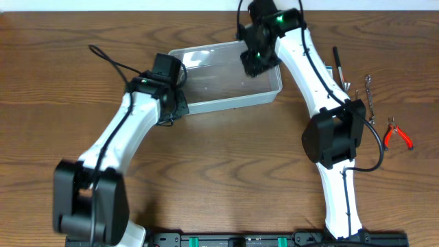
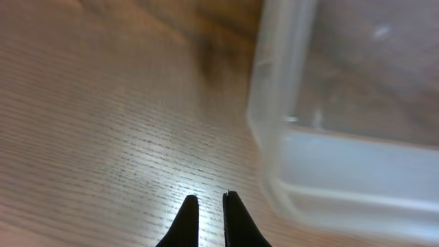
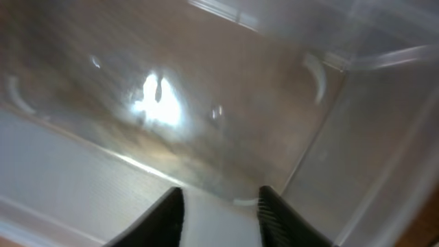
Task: Pack container
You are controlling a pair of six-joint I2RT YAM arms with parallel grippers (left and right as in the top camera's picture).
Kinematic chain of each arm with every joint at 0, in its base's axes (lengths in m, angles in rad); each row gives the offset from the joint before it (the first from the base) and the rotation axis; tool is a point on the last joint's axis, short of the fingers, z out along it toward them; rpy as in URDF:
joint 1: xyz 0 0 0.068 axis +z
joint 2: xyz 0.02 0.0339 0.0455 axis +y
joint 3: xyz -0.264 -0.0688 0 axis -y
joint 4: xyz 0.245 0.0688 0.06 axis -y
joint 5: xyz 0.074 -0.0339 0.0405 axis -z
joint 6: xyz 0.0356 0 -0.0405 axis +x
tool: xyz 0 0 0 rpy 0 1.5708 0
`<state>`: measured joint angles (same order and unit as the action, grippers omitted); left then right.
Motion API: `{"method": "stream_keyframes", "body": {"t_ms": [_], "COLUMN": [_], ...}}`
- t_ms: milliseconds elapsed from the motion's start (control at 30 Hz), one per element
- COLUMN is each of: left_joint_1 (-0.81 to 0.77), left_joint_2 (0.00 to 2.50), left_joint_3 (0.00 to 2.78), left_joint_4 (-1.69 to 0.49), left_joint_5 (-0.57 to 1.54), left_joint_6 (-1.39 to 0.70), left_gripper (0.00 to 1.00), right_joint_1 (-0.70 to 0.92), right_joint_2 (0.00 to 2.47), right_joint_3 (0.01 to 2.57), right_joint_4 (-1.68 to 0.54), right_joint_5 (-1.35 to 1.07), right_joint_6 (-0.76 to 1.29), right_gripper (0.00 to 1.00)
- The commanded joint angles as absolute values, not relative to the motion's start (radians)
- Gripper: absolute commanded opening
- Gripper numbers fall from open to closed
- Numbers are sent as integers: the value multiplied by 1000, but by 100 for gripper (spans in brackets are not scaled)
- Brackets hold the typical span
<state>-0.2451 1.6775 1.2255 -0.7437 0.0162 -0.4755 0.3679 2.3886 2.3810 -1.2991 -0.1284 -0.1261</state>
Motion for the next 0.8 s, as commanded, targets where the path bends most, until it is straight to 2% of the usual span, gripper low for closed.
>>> {"method": "stream_keyframes", "body": {"t_ms": [0, 67, 100, 767], "left_joint_1": [-245, -245, -245, -245], "left_joint_2": [1572, 1528, 1510, 1437], "left_joint_3": [1252, 1253, 1253, 1253], "left_joint_4": [-746, -745, -745, -716], "left_joint_5": [8, -14, -23, -91], "left_joint_6": [-464, -464, -464, -438], "left_gripper": [6, 7, 7, 12], "right_joint_1": [374, 375, 375, 392], "right_joint_2": [2367, 2367, 2367, 2367], "right_joint_3": [2463, 2482, 2486, 2477], "right_joint_4": [-1318, -1347, -1365, -1519], "right_joint_5": [-136, -136, -136, -124], "right_joint_6": [-124, -124, -124, -56], "right_gripper": [13, 2, 1, 1]}}
